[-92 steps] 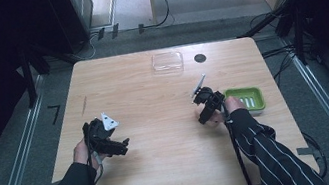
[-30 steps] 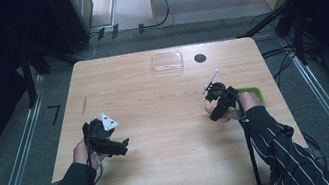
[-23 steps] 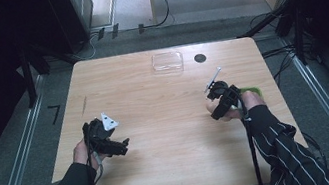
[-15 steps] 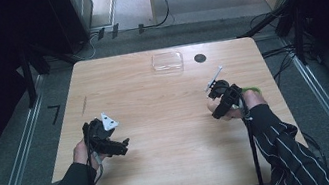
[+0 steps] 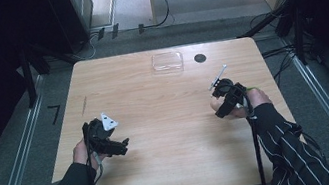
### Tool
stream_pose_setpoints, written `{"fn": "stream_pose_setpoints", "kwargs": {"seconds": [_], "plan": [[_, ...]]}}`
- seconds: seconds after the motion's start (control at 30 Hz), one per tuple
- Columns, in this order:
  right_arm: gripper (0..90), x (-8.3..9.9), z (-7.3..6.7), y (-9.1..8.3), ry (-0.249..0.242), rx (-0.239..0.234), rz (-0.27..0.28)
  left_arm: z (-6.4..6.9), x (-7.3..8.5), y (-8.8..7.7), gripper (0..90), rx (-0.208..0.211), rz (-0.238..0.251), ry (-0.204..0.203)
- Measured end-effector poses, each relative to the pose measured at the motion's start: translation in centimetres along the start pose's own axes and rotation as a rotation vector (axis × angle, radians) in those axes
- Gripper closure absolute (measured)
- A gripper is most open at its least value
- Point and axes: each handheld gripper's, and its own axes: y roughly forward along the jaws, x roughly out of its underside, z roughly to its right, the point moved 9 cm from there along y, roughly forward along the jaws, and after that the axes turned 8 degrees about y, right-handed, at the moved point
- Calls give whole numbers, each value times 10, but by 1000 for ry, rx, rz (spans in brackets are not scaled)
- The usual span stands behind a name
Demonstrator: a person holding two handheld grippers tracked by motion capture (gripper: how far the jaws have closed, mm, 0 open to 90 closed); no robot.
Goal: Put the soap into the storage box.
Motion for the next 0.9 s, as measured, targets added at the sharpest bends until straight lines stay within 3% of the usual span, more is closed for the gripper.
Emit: {"fn": "stream_pose_setpoints", "kwargs": {"seconds": [0.9], "plan": [[330, 7, 12, -9, -30, 4, 9, 0, 0, 0, 0, 1, 0, 5]]}}
